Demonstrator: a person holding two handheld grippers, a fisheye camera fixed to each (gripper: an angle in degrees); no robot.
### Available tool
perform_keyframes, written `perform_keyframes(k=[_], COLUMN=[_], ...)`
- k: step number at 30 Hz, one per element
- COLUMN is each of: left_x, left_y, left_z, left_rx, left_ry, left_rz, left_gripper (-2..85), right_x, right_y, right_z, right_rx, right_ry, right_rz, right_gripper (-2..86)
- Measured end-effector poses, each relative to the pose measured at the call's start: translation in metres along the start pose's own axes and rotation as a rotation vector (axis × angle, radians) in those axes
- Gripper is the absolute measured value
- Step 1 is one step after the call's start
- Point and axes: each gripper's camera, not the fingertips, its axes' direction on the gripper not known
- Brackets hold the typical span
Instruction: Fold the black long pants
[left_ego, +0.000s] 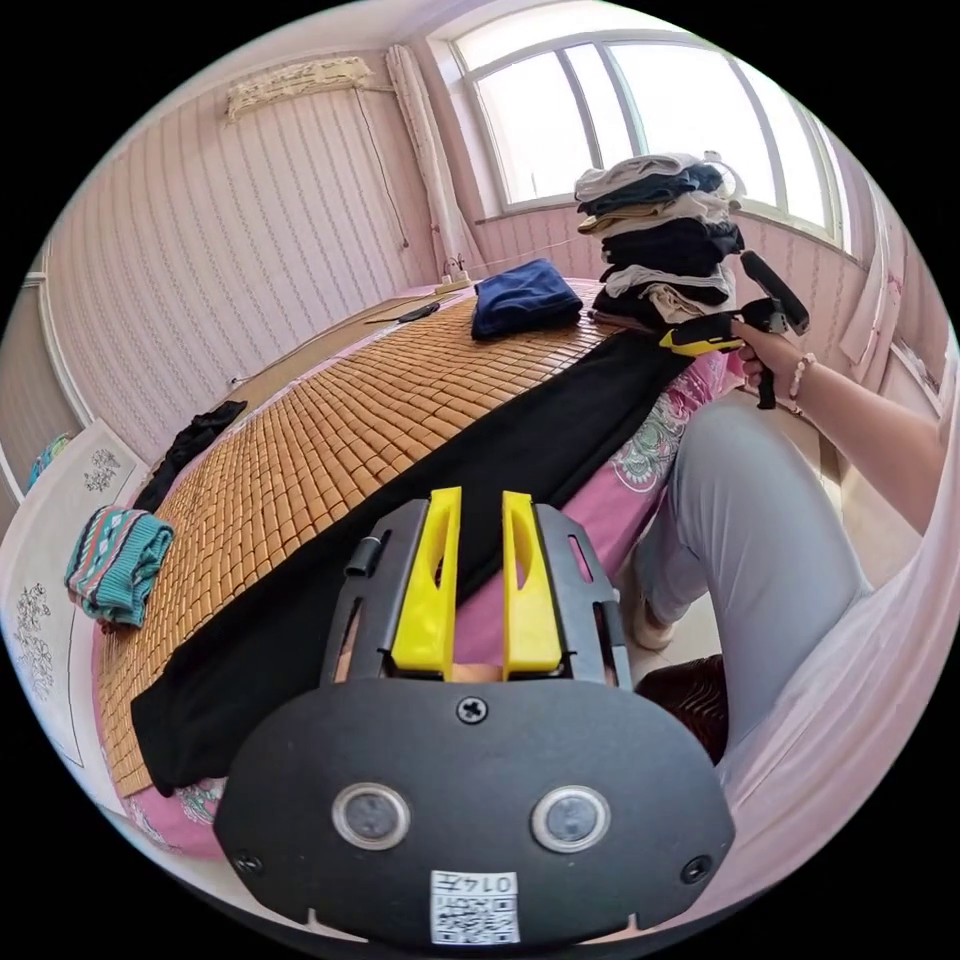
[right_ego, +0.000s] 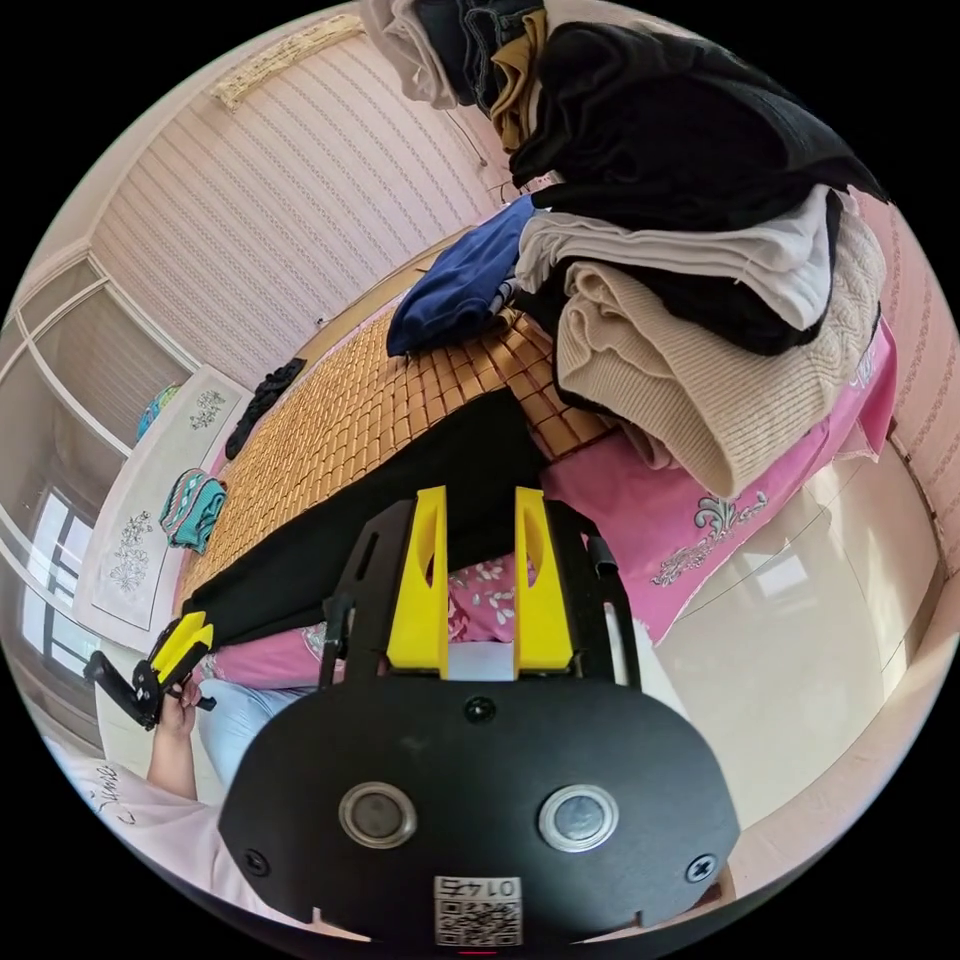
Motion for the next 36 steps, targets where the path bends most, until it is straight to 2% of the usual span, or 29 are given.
perform_keyframes(k=[5,9,11,13,17,27,32,36], left_x=[0.011,0.013,0.014,0.018,0.023,0.003,0.004,-0.004], left_y=[0.013,0.021,0.021,0.021,0.02,0.031,0.032,0.044], left_z=[0.062,0.08,0.089,0.093,0.086,0.095,0.086,0.112], left_rx=[-0.171,-0.176,-0.2,-0.208,-0.186,-0.179,-0.17,-0.231], left_ry=[0.03,0.078,0.101,0.088,0.069,0.14,0.102,0.173], left_rz=[-0.023,-0.097,-0.137,-0.132,-0.092,-0.167,-0.09,-0.131], left_gripper=[8.7,6.2,0.7,-0.3,-0.9,-0.7,-0.7,-0.5], right_x=[0.002,0.006,0.009,0.011,0.011,0.023,0.038,0.06], right_y=[-0.001,0.004,0.006,0.007,0.003,0.003,0.013,0.02], right_z=[0.007,0.002,-0.004,-0.012,-0.03,-0.054,-0.064,-0.044], right_rx=[-0.036,-0.025,-0.008,0.011,0.044,0.061,0.065,-0.02], right_ry=[0.027,0.023,0.002,-0.027,-0.08,-0.139,-0.147,-0.114], right_rz=[-0.027,-0.051,-0.054,-0.064,-0.095,-0.131,-0.118,-0.086], right_gripper=[4.6,0.9,0.5,0.2,0.0,-0.1,0.0,0.5])
